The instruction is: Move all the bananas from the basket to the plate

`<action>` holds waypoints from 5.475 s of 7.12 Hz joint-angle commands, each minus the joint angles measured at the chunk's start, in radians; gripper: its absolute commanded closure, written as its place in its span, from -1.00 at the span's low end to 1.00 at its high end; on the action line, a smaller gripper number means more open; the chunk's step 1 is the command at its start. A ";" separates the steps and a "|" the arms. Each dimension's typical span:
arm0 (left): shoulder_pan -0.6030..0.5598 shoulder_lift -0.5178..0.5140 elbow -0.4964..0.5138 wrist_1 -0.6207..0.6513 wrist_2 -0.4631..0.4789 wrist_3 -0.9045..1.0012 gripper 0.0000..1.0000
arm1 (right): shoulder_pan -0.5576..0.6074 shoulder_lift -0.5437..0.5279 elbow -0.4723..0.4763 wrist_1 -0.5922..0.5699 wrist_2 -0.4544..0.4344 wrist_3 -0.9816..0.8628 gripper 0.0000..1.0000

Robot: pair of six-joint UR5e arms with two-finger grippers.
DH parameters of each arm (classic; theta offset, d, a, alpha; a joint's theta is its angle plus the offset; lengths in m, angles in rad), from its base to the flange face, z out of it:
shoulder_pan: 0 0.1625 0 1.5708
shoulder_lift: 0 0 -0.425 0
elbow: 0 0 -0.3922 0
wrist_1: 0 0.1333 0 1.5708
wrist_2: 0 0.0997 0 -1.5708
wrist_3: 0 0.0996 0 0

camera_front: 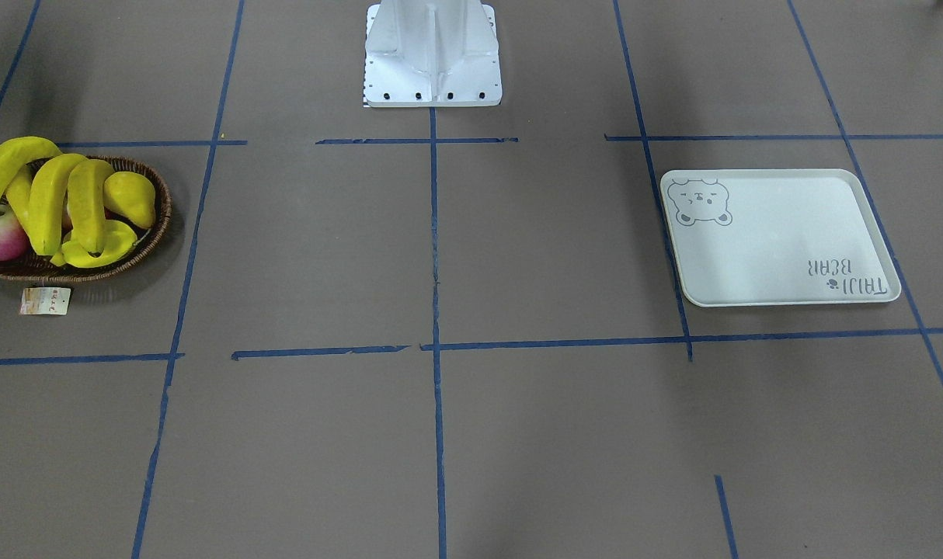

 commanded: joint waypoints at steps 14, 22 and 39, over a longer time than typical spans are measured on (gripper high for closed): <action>-0.001 0.000 -0.001 0.001 -0.002 0.001 -1.00 | -0.690 -0.235 0.096 0.766 -0.450 1.251 -0.95; 0.000 0.000 0.008 -0.001 -0.002 0.001 -1.00 | -0.935 -0.273 0.064 0.766 -0.638 1.409 -0.56; 0.026 -0.160 0.007 -0.204 -0.103 -0.009 -1.00 | -0.605 0.024 0.103 0.755 -0.146 1.091 0.98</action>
